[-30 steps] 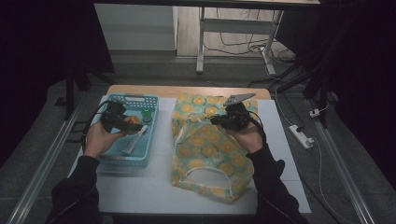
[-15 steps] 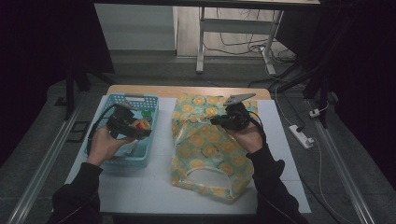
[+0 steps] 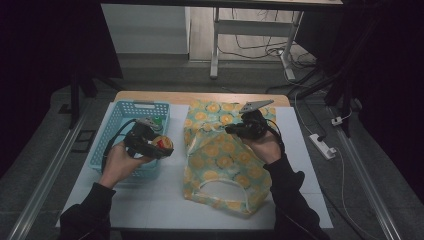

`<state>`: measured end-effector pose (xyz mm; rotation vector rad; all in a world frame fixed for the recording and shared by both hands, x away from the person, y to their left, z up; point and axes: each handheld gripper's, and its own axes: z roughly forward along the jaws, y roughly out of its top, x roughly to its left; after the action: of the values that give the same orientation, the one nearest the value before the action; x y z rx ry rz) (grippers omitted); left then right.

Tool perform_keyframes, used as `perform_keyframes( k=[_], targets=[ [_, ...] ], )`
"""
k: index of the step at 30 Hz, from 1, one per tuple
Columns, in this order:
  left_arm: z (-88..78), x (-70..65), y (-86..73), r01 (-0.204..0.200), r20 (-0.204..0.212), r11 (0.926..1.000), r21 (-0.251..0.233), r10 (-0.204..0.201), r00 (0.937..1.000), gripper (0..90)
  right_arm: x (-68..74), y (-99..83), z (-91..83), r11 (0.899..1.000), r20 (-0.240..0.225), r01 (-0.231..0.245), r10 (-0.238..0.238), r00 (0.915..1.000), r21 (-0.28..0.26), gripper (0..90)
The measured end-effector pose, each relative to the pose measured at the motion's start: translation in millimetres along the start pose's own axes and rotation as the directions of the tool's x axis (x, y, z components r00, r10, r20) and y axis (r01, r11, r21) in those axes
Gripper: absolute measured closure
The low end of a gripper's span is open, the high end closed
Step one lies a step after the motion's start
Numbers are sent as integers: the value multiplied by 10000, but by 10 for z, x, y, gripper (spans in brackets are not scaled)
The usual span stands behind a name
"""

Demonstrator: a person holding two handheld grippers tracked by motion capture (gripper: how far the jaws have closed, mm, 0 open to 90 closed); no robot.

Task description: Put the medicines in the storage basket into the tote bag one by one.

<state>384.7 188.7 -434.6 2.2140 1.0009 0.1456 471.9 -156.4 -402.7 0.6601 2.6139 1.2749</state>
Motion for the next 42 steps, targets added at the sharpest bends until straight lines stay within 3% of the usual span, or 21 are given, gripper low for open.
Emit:
perform_keyframes(
  k=[10,22,29,42],
  targets=[
    [101,-270,64,-624,437,9980,61,621,9971,200,-1,-1,3,10000,20,12,-12,10000,-11,896],
    [299,-559,244,-1392,883,9902,60,1382,9865,200,6,-3,15,10000,22,29,-29,10000,1,896],
    [488,-700,379,-1789,1160,9838,147,1761,9775,200,-6,-11,25,10000,34,77,-77,10000,-13,896],
    [862,-863,636,-2140,1420,9766,235,2086,9676,200,-14,-16,24,9999,49,84,-83,10000,-109,896]
  ],
)
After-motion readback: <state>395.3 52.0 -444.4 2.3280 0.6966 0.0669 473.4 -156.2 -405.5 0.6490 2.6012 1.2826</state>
